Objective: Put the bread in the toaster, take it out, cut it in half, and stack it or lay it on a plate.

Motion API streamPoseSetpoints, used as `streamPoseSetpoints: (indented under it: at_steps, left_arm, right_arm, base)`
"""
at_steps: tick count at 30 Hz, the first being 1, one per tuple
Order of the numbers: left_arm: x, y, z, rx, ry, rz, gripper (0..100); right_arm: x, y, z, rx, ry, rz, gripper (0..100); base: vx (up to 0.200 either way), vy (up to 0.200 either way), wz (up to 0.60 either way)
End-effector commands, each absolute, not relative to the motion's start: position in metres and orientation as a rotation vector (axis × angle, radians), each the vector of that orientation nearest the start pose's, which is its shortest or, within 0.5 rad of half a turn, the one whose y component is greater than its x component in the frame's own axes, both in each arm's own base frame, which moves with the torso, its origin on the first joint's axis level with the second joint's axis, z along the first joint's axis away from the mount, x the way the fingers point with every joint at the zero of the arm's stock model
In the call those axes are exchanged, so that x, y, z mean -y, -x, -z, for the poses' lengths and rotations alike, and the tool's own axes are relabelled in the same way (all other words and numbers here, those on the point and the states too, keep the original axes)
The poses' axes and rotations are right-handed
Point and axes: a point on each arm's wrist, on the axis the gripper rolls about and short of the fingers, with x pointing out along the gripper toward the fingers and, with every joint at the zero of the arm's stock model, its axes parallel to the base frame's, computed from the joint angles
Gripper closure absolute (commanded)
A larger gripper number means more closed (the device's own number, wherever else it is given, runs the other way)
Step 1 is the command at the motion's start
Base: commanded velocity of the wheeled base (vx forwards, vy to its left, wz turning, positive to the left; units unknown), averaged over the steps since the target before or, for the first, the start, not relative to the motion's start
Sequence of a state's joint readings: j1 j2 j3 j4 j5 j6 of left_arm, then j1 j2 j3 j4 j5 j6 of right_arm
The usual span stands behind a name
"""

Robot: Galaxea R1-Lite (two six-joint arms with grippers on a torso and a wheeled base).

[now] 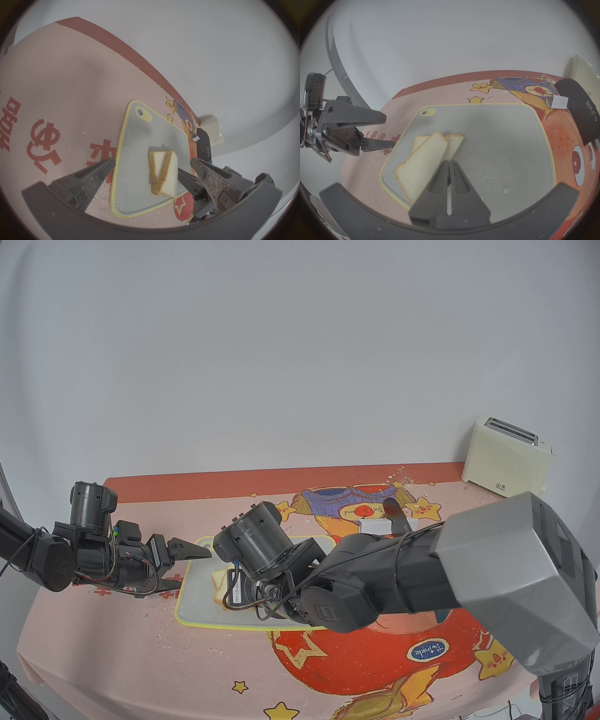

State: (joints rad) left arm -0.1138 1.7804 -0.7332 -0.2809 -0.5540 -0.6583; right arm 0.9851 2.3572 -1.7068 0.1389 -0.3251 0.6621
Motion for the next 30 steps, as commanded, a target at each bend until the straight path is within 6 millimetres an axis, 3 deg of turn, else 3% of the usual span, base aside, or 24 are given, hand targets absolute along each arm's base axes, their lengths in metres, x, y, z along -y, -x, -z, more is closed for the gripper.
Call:
streamPoseSetpoints:
  at_steps: [1, 3, 9, 15, 19, 30]
  left_arm:
    - [0.045, -0.283, -0.110, -0.959, 0.775, 0.362, 0]
    - [0.045, -0.283, -0.110, -0.960, 0.776, 0.365, 0]
    - [0.047, -0.283, -0.109, -0.966, 0.773, 0.374, 0]
    - [0.051, -0.281, -0.108, -0.980, 0.774, 0.383, 0]
    - [0.051, -0.281, -0.108, -0.981, 0.775, 0.383, 0]
    - [0.056, -0.280, -0.107, -0.993, 0.769, 0.398, 0]
  right_arm:
    - [-0.381, -0.266, -0.106, -0.785, -0.146, -0.378, 100]
    - [-0.376, -0.265, -0.117, -0.771, -0.160, -0.380, 100]
    - [-0.369, -0.272, -0.109, -0.786, -0.151, -0.353, 100]
    - [-0.376, -0.277, -0.078, -0.826, -0.118, -0.332, 100]
    - [-0.381, -0.274, -0.073, -0.831, -0.109, -0.339, 100]
    - [-0.395, -0.265, -0.082, -0.804, -0.124, -0.386, 100]
  base:
    - [0.000, 0.000, 0.00]
    - [0.000, 0.000, 0.00]
    - [0.000, 0.000, 0.00]
    - [0.000, 0.000, 0.00]
    - [0.000, 0.000, 0.00]
    - [0.000, 0.000, 0.00]
